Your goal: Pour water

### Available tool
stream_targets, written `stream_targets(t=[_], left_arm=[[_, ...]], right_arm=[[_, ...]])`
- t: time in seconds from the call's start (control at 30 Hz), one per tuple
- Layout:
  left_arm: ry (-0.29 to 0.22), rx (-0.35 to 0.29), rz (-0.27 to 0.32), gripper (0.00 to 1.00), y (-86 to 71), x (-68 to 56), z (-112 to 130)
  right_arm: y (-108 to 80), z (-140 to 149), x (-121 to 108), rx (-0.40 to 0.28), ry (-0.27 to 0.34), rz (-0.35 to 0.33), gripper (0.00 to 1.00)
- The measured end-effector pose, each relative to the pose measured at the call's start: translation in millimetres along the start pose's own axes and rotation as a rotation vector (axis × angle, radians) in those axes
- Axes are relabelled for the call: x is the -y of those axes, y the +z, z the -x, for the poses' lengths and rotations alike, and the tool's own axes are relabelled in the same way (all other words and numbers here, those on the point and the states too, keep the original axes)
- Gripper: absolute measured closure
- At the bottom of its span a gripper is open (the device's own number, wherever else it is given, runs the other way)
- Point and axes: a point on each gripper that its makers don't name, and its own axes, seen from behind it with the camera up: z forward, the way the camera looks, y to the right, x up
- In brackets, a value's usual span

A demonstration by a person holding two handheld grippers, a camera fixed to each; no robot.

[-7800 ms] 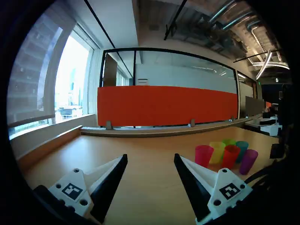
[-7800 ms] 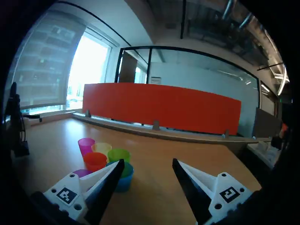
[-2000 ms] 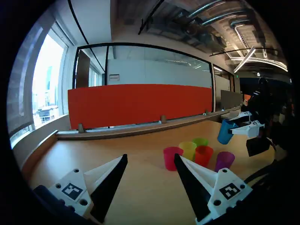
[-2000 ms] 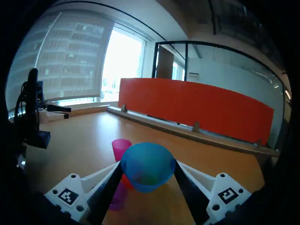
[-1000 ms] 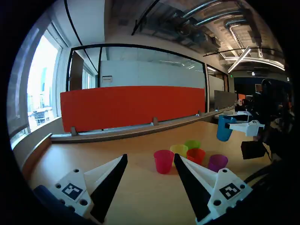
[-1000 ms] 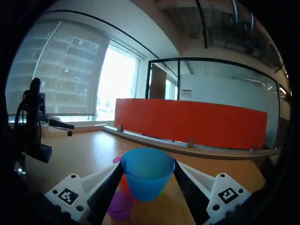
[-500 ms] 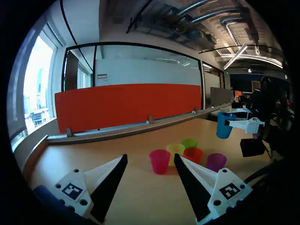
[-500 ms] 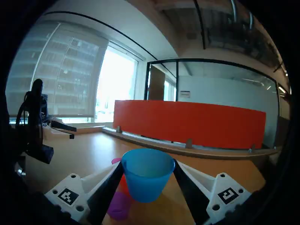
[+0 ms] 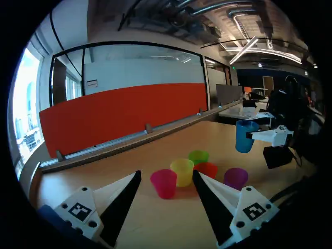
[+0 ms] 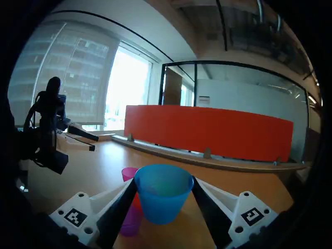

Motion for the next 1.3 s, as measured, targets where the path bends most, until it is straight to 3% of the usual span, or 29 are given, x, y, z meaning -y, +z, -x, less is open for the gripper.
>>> stream_targets(t=[0.4,0.7,0.9,1.3], left_arm=[[0.042,0.058,0.144,0.08,48.9,-21.8,-10],[0.114,0.15,0.248,0.08,85.4,-37.5,-7],[0.139,0.198,0.341,0.08,104.5,-54.0,-5],[0.202,0.306,0.475,0.08,140.4,-85.6,4]], right_arm=[[-4.6,7,-2,0.011,0.007,0.002,0.06],[-3.7,14,-2,0.02,0.01,-0.004,0.06],[-3.4,18,-2,0.026,0.016,-0.008,0.06],[-1.9,27,-9,0.038,0.025,-0.009,0.06]])
